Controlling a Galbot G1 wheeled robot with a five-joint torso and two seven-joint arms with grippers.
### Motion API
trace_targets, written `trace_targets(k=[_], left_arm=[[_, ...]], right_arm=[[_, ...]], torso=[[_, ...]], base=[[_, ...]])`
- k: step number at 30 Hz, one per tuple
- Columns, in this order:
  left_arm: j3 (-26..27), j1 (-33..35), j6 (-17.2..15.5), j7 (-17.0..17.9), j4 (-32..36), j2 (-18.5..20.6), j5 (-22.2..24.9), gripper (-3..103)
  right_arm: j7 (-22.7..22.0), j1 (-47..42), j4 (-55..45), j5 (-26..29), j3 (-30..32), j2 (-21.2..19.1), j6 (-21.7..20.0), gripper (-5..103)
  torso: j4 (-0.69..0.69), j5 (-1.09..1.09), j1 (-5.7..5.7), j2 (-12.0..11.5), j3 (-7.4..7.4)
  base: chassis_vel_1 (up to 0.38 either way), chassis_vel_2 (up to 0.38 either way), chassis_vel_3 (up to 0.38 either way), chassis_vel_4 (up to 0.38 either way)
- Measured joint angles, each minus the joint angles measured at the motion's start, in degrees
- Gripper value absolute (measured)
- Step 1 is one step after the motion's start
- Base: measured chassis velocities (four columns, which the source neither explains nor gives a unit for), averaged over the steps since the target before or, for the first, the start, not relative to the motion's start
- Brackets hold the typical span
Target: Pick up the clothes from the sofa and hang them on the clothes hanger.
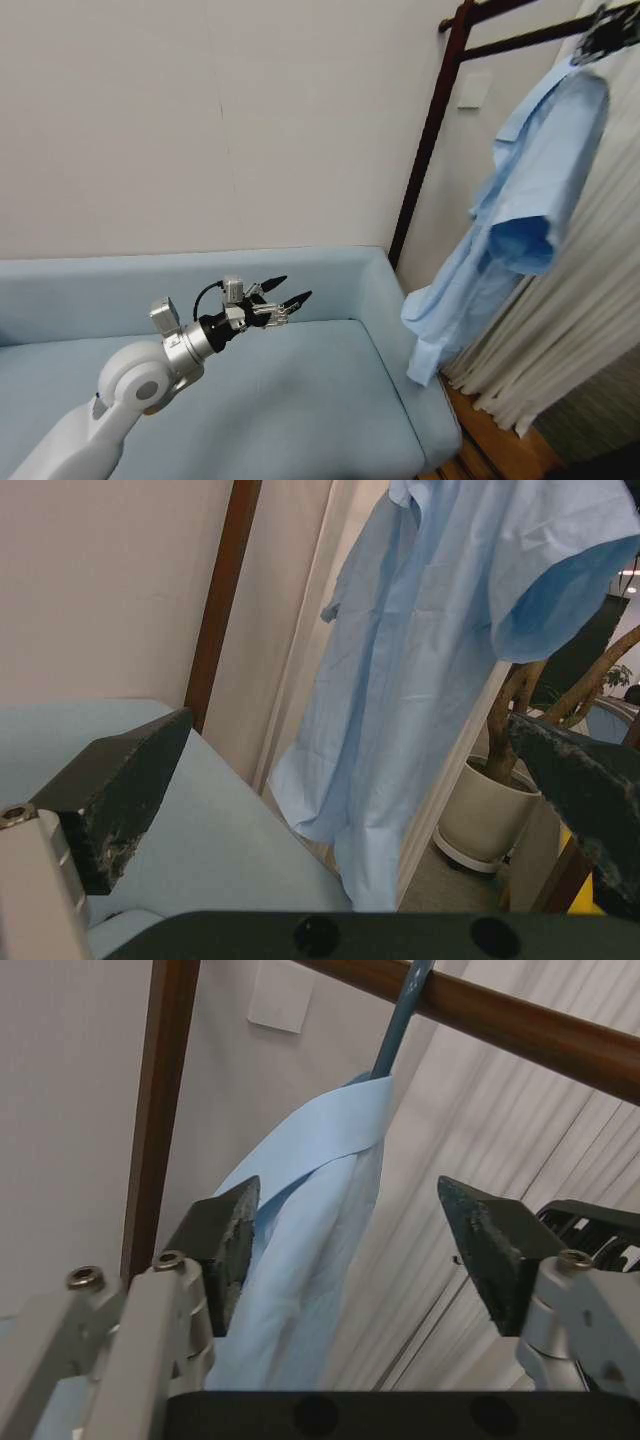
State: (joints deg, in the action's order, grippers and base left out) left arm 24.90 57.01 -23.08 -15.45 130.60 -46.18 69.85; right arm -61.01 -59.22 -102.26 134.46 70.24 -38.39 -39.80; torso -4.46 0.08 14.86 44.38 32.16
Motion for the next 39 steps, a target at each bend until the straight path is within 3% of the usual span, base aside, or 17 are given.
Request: trace_targets(k=[10, 18, 25, 30, 36, 39], left_arm=[[0.0, 1.0, -0.1, 0.3, 0.1, -0.6, -1.2, 100], [0.1, 1.3, -0.2, 1.2, 0.5, -0.6, -1.3, 100], [1.6, 4.3, 0.4, 2.6, 1.9, -0.7, -1.7, 100], [2.5, 6.6, 1.9, 6.3, 3.2, -0.5, -1.9, 100], [5.0, 9.3, 3.7, 11.9, 5.5, 0.1, -1.8, 100], [7.4, 11.1, 4.5, 14.7, 6.9, 0.9, -1.7, 100]], right_arm=[[1.0, 1.5, -0.8, 1.4, 1.5, 0.7, 1.6, 95], [2.2, 2.1, -2.6, 3.1, 5.7, -0.1, 1.6, 100], [6.3, 4.3, -8.1, 3.2, 5.5, 2.5, 2.9, 100], [11.2, 4.6, -14.0, 0.3, 4.5, 7.2, 7.2, 100], [21.0, 2.9, -20.7, -4.8, 3.4, 16.0, 14.4, 100], [27.4, 0.6, -23.8, -10.2, 3.1, 20.8, 17.4, 100]], torso=[[0.0, 0.0, 0.0, 0.0, 0.0], [0.0, -0.02, 0.0, 0.0, 0.0], [0.0, 0.0, 0.0, 0.0, 0.0], [0.0, -0.01, 0.0, 0.0, 0.0], [0.0, 0.02, 0.0, 0.0, 0.0], [0.01, 0.02, 0.0, 0.0, 0.0]], base=[[0.0, 0.0, 0.0, 0.0], [0.0, 0.0, 0.0, 0.0], [0.0, 0.0, 0.0, 0.0], [0.0, 0.0, 0.0, 0.0], [0.0, 0.0, 0.0, 0.0], [0.0, 0.0, 0.0, 0.0]])
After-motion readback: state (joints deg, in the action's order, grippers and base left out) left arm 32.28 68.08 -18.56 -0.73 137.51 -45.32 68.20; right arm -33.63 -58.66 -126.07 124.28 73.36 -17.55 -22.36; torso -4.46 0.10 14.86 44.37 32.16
